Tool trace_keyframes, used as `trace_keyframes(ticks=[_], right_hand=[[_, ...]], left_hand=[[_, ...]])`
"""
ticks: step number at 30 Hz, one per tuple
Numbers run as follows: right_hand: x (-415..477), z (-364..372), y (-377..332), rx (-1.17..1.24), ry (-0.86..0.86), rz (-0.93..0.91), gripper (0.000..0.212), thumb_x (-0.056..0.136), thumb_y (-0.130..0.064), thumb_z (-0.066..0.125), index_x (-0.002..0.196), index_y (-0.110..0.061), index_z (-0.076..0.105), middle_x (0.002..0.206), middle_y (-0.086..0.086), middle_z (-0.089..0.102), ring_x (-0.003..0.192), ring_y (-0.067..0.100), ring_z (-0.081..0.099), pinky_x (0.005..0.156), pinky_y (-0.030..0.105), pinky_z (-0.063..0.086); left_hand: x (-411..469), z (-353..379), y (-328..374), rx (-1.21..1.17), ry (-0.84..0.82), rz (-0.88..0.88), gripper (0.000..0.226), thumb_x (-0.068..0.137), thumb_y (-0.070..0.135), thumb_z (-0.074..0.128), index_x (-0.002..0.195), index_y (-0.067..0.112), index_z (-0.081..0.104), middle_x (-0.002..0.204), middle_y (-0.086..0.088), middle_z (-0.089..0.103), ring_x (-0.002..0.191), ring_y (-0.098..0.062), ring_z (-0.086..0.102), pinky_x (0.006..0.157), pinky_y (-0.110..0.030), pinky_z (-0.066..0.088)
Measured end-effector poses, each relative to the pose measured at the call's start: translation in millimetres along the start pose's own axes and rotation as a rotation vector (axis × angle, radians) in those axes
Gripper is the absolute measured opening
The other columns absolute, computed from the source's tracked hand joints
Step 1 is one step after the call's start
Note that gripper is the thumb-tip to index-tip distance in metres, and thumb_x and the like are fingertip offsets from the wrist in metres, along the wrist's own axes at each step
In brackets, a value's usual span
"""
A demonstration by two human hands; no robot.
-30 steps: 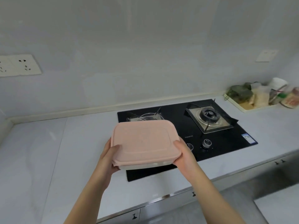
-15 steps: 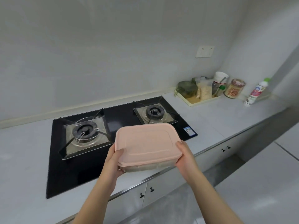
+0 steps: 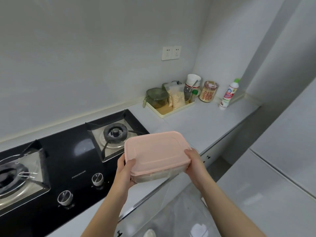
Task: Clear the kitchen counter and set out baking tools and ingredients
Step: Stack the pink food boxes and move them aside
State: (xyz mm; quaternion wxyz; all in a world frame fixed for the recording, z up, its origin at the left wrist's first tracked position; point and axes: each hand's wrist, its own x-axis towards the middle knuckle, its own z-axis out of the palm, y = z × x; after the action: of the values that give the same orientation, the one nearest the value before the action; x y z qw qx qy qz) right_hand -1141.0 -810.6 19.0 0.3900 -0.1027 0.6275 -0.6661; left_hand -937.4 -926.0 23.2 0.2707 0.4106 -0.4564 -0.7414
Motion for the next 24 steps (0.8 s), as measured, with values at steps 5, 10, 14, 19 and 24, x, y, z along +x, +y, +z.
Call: trace_keyframes(ticks=[5,10,14,19,24], right_hand=[[64,-37,-37,-0.041,0.072,-0.012,0.044,0.084,-0.037,0.052,0.123,-0.020,0.057,0.123,0.010,0.063,0.111,0.027,0.058,0.075,0.035,0.050],[115,-63,-56,-0.015,0.094,-0.005,0.028,0.098,-0.024,0.043,0.119,-0.021,0.062,0.111,0.001,0.067,0.103,0.019,0.058,0.084,0.033,0.048],[146,-77,-61,-0.016,0.099,0.038,0.030,0.101,-0.020,0.037,0.119,-0.023,0.061,0.112,-0.003,0.068,0.104,0.015,0.059,0.083,0.028,0.047],[203,-102,-74,-0.070,0.089,0.012,0.038,0.097,-0.003,0.035,0.119,-0.020,0.060,0.116,-0.001,0.067,0.107,0.015,0.060,0.083,0.029,0.048],[266,-141,-81,-0.159,0.068,0.033,0.041,0.098,-0.002,0.035,0.128,-0.015,0.058,0.125,0.002,0.062,0.117,0.021,0.055,0.096,0.034,0.044]], left_hand=[[59,56,7,-0.020,-0.050,-0.031,0.047,0.094,0.027,0.053,0.138,0.033,0.039,0.121,0.001,0.060,0.108,-0.024,0.060,0.088,-0.051,0.054],[113,104,17,0.044,-0.094,-0.024,0.048,0.097,0.021,0.045,0.143,0.034,0.037,0.129,0.004,0.056,0.113,-0.022,0.055,0.088,-0.044,0.051],[145,134,8,0.099,-0.046,-0.034,0.049,0.100,0.027,0.042,0.147,0.032,0.030,0.138,0.001,0.049,0.124,-0.026,0.047,0.103,-0.046,0.041],[189,182,-10,0.220,0.110,-0.061,0.048,0.101,0.033,0.036,0.148,0.027,0.030,0.134,0.000,0.047,0.126,-0.028,0.044,0.096,-0.035,0.035],[221,230,-28,0.224,0.195,-0.107,0.047,0.101,0.034,0.033,0.147,0.022,0.033,0.139,-0.007,0.047,0.123,-0.030,0.045,0.093,-0.035,0.035]])
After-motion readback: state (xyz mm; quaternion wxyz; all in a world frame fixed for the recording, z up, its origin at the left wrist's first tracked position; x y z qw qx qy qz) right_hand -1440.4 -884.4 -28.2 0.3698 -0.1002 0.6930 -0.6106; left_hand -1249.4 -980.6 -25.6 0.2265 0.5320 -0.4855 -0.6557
